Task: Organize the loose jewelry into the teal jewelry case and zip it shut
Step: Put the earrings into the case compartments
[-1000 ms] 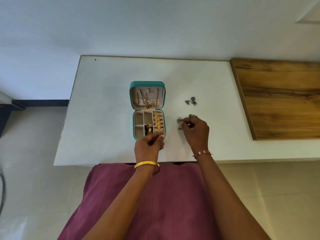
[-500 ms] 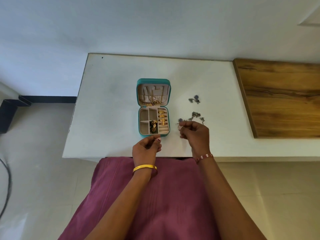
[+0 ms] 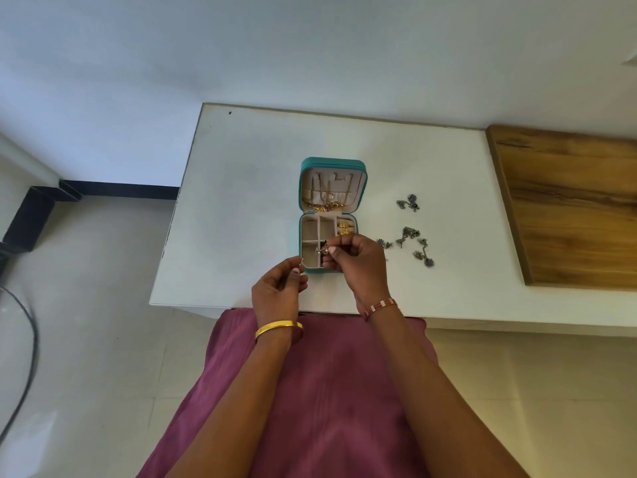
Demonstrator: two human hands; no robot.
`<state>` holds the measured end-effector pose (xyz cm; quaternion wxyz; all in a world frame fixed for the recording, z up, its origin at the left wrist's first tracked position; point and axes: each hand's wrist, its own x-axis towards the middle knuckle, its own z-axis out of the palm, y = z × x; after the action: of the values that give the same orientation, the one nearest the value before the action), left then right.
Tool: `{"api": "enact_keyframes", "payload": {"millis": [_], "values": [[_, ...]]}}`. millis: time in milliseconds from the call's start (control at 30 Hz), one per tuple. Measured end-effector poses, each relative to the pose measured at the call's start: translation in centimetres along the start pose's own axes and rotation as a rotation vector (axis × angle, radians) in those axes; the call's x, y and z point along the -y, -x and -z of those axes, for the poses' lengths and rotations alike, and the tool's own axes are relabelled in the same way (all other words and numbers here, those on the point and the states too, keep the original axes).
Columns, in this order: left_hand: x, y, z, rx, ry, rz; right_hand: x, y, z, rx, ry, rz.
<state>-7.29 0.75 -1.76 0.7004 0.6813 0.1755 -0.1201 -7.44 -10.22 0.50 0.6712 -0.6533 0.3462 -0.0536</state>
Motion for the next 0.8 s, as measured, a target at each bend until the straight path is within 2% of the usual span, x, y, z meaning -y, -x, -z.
{"api": "enact_keyframes", "payload": {"millis": [133,267,367,500,567,667,800], "values": [[0.1,-0.4,-0.1,0.005,0.038,0.019,0.2,-0.4,-0.4,0.027,0.072,0.035],[0.3,-0.5,0.1,-0.012,0.05,0.026,0.2,-1.0,-1.2,0.011,0.389,0.194],[0.3,-0.6,0.2,-0.016,0.032,0.024,0.6,-1.2,-2.0,0.089,0.588,0.289],[0.2,-0.6,0.2,-0.007,0.021,0.033,0.6,-1.9,-2.7,0.185,0.769,0.314],[0.1,-0.5,0.2,-0.003,0.019,0.046,0.6,-1.8,-2.7,0.187,0.788,0.329],[0.0,-0.4,0.2,0.007,-0.013,0.044,0.6,-0.9,-2.2,0.101,0.702,0.365],[-0.1,0.0,0.1,0.067,-0.139,-0.014,-0.4,1.6,-1.5,0.087,0.575,0.281]]}}
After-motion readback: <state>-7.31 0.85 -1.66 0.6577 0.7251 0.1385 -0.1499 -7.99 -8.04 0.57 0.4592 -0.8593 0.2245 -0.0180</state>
